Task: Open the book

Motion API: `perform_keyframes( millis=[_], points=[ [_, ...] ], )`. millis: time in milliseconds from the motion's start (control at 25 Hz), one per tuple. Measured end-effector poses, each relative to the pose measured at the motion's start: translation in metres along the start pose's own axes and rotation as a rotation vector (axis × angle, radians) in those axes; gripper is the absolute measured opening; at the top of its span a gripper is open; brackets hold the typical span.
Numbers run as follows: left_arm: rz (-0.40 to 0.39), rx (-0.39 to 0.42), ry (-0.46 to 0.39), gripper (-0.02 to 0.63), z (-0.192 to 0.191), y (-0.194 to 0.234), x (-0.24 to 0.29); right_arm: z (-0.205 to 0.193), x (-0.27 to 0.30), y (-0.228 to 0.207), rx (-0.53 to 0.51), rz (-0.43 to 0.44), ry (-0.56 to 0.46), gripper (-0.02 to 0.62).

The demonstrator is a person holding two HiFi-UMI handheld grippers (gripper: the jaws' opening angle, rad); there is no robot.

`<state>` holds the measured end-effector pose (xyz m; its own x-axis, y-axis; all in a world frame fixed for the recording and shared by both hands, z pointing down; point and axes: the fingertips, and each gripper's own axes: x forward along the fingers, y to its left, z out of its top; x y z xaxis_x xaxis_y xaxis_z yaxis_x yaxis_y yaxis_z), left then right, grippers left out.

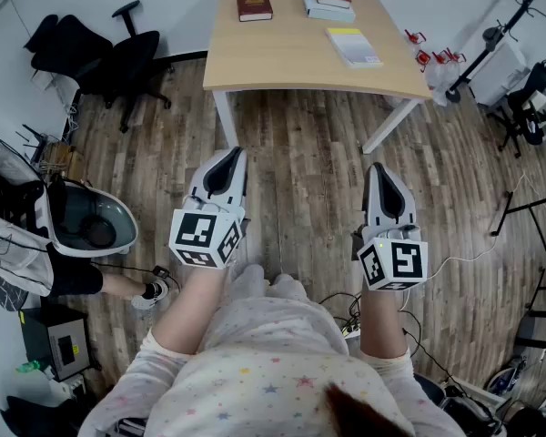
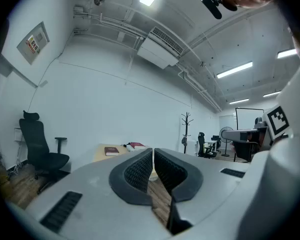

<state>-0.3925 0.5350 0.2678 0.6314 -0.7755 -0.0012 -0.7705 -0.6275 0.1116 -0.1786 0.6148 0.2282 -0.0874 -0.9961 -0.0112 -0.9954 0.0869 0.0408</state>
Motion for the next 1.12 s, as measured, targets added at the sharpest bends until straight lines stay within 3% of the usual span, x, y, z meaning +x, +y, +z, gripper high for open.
perform_keyframes(
  millis=[520, 640, 680, 760, 880, 1120],
  points=[
    [-0.01, -0.004, 0.011, 0.023, -0.008, -0.037, 0.014, -0.006, -0.021, -0.036, 0.052, -0.003, -0.014, 0.004],
    [-0.003, -0.005, 0.01, 0.025, -0.007, -0.046, 0.018, -0.012, -0.021, -0.045, 0.071, 0.011, 0.007, 0.057],
    [0.001, -0.003, 0.013, 0.032, -0.008, -0.047, 0.02, -0.014, -0.019, -0.047, 0.075, 0.016, 0.012, 0.088],
    [0.009, -0.001, 0.029, 0.131, -0.01, -0.049, 0.024, -0.017, -0.016, -0.05, 0.081, 0.019, 0.013, 0.141],
    [0.009, -0.002, 0.045, 0.211, -0.012, -0.049, 0.031, -0.016, -0.008, -0.054, 0.1, 0.021, 0.003, 0.208],
    [0.008, 0.017, 0.034, 0.23, -0.009, -0.032, 0.058, -0.021, 0.026, -0.057, 0.111, 0.034, 0.003, 0.239]
  ],
)
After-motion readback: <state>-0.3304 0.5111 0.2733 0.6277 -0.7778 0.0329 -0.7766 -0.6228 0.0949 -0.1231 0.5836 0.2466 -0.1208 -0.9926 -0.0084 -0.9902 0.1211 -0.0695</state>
